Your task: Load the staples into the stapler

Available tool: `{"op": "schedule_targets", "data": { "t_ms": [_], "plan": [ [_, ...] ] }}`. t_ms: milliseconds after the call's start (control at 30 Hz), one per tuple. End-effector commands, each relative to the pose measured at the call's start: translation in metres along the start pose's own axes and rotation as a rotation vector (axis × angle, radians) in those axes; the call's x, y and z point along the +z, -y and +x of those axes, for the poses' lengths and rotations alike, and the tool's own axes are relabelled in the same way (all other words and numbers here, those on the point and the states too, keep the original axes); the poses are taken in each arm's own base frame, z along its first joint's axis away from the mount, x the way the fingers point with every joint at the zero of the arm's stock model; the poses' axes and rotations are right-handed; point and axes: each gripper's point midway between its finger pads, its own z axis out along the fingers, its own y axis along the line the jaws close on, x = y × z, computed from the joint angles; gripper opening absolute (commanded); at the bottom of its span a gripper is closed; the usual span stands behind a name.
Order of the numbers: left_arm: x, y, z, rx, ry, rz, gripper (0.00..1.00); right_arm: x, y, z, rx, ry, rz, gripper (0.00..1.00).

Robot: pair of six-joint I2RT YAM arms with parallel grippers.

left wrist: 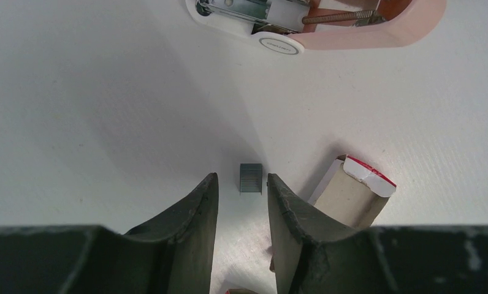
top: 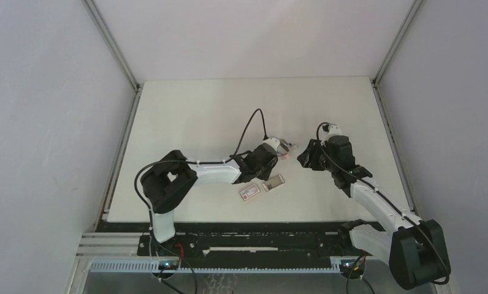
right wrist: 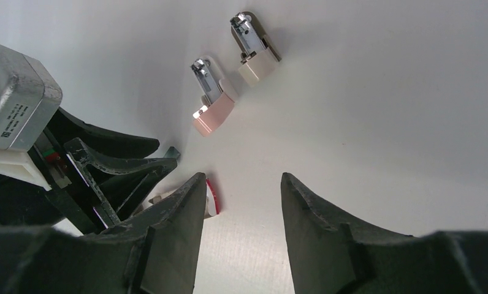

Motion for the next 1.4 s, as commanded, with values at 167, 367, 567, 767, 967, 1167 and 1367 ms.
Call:
{"op": "schedule_targets", "data": {
  "t_ms": [167, 367, 567, 767, 967, 1167, 1367],
  "plan": [
    [0.000, 0.011, -0.024, -0.014, 0.049, 0.023, 0.35, -0.001, -0.001, -0.013, 0.007, 0.050, -0.020, 0.48],
    [0.001, 0.011, -0.020, -0.013, 0.040, 0.024, 0.32, 0.000, 0.000, -0.012, 0.009, 0.049, -0.016, 0.48],
    [0.001, 0.011, -0.017, -0.009, 0.035, 0.029, 0.30, 0.000, 0.003, -0.013, 0.013, 0.050, -0.009, 0.48],
    [0.002, 0.011, -0.014, -0.011, 0.025, 0.030, 0.27, 0.000, 0.004, -0.013, 0.015, 0.050, -0.008, 0.48],
    [0.001, 0.009, -0.008, -0.032, 0.015, 0.027, 0.22, -0.001, 0.004, -0.013, 0.015, 0.055, -0.009, 0.48],
    [-0.005, 0.006, -0.009, -0.046, 0.029, 0.017, 0.20, -0.003, 0.003, -0.015, 0.022, 0.063, -0.014, 0.48],
    [-0.038, 0.008, -0.038, -0.142, 0.130, 0.090, 0.18, -0.020, -0.022, -0.024, 0.024, 0.096, -0.133, 0.49]
  ]
}}
